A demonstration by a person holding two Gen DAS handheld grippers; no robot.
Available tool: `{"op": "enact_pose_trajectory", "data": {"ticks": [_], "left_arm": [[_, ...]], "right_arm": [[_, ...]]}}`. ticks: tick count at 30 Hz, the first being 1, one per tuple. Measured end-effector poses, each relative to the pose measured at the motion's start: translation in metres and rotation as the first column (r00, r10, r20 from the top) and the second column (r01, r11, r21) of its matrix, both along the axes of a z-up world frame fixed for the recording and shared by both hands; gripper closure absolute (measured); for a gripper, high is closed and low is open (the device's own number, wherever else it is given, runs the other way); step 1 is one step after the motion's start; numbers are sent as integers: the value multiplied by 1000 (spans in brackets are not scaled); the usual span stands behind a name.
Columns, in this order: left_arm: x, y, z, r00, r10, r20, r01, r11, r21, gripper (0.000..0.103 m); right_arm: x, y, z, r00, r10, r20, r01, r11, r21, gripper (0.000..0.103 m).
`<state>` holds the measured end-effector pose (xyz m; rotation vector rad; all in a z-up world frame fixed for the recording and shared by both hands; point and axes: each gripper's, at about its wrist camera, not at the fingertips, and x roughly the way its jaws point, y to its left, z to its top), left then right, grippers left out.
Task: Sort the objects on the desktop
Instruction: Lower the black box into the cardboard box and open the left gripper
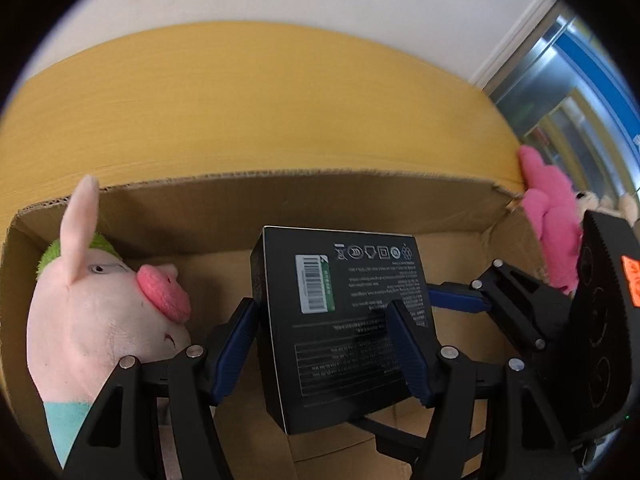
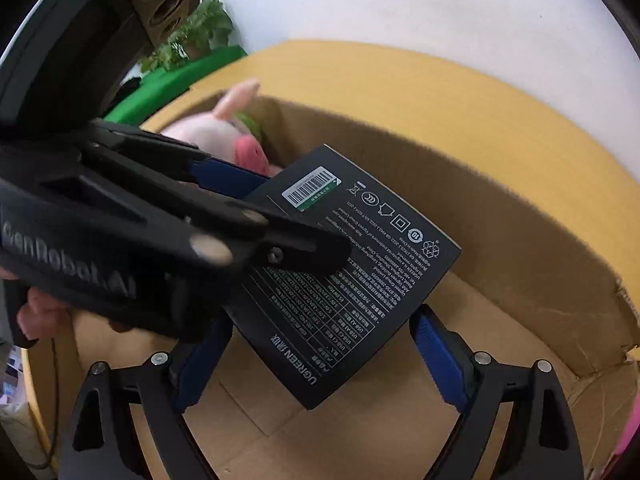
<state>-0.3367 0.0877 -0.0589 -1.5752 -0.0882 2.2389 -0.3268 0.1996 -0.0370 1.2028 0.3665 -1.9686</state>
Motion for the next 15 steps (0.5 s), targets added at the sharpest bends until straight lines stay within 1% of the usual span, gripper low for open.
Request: {"op": "enact_pose_trajectory", "data": {"ticks": [2,4,5,7,9,10,11,13,15], "left_arm": [[0,5,-3,1000,5,13,-5,999,-35,40],[1,4,-1,1000,16,15,-16,999,-28,40],[2,1,1,999,23,24,-22,1000,-16,40],[8,-7,10,999,34,10,-34,999,-12,40],[22,-9,29,999,20,-43,-21,1000,-23,40],[30,-16,39,998,15,-64,-17,999,-29,38],[43,-21,53,995,9,-102,-12,1000,-28,38],[70,-32,80,981,5,-192,-12,999,-32,38],[105,-45,107,958,6,-285,-19,999,-41,37]], "right_arm": [[-1,-1,-4,1000,-18,1,17,1000,16,13],[-1,-2,-7,999,-42,2,42,999,29,13],[8,2,-5,999,-53,2,53,998,34,13],[14,5,-2,997,-74,-2,74,996,48,12],[24,13,9,994,-106,-13,107,992,62,8],[22,12,16,992,-125,-17,126,990,58,7],[28,19,25,988,-151,-19,152,988,34,6],[43,28,40,976,-216,-30,216,976,-23,3],[73,38,63,959,-274,-74,270,961,-59,3]]}}
